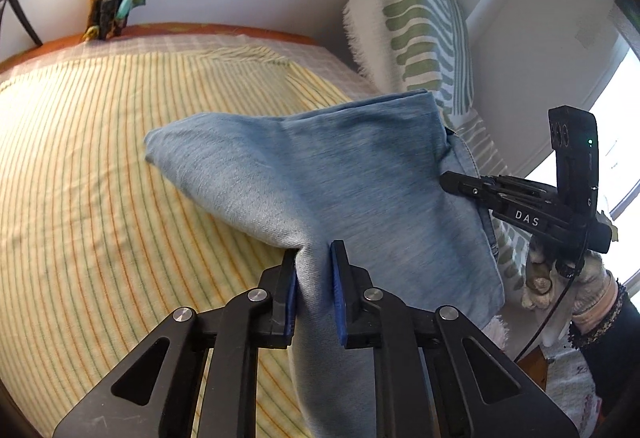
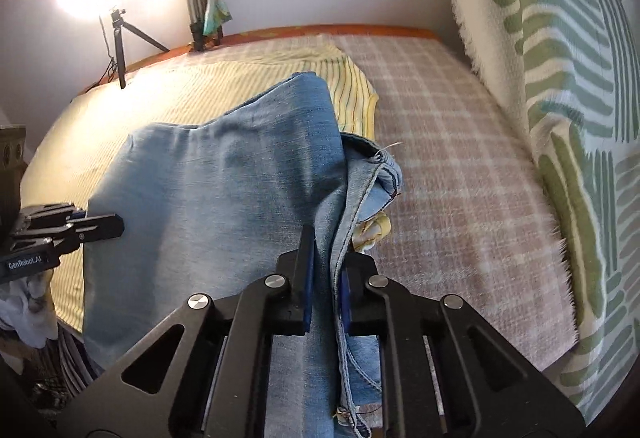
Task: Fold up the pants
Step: 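Grasp the folded jeans edge with both grippers, then lift the folded jeans with both grippers, pinching the edge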
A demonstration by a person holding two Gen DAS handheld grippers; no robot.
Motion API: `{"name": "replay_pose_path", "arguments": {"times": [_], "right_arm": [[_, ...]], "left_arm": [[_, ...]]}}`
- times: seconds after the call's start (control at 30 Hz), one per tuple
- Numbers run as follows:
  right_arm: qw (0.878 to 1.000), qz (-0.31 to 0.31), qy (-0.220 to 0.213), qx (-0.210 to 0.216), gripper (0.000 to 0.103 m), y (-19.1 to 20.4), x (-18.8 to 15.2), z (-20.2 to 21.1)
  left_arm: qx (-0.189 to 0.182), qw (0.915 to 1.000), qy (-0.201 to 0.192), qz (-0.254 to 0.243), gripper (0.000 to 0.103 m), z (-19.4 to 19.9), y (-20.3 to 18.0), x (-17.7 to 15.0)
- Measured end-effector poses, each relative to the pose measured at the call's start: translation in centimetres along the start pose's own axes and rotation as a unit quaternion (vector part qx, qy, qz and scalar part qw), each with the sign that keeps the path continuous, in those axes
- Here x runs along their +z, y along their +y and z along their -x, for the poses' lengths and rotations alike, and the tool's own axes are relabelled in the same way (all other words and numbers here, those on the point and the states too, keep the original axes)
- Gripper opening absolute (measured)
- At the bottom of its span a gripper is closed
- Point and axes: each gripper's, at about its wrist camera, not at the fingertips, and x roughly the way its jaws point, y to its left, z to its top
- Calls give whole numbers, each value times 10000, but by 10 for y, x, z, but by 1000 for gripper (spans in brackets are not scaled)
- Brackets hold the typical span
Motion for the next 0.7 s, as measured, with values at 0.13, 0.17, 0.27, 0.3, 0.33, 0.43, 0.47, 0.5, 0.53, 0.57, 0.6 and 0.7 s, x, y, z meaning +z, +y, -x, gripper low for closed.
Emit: {"name": "replay_pose_path", "arguments": {"times": [0.13,0.17,0.27,0.3,0.33,0.43,0.47,0.5,0.53,0.57,0.6,0.7], "right_arm": [[9999,56,-42,-91,10,5,2,7],[9999,61,-38,-97,10,6,2,8],[9997,30,193,-141,10,-1,3,-5],[9995,-25,264,-141,10,-4,2,-11],[9992,-116,350,-126,10,-9,1,-20],[9985,-285,461,-37,11,-21,-3,-35],[9983,-361,453,7,11,-25,-3,-37],[9982,-407,443,29,11,-27,-4,-37],[9984,-397,404,-2,11,-26,-5,-36],[9988,-313,359,-80,11,-24,-6,-33],[9991,-227,330,-147,11,-21,-7,-31],[9993,-121,252,-246,10,-20,-9,-23]], "left_arm": [[-6,9998,-92,-181,13,3,-9,0],[37,9996,-102,-266,13,2,-11,1],[-1,10000,15,-91,13,-7,-5,2],[-7,10000,30,-30,13,-8,-5,3],[-19,10000,42,3,13,-9,-4,3],[17,9999,44,-102,13,-10,-8,4],[35,9999,35,-148,13,-10,-10,4],[33,9998,36,-205,13,-11,-13,5],[27,9997,39,-244,13,-11,-15,5],[12,9996,35,-293,12,-13,-19,6],[6,9993,30,-360,12,-13,-21,6],[8,9983,26,-583,13,-17,-32,8]]}}
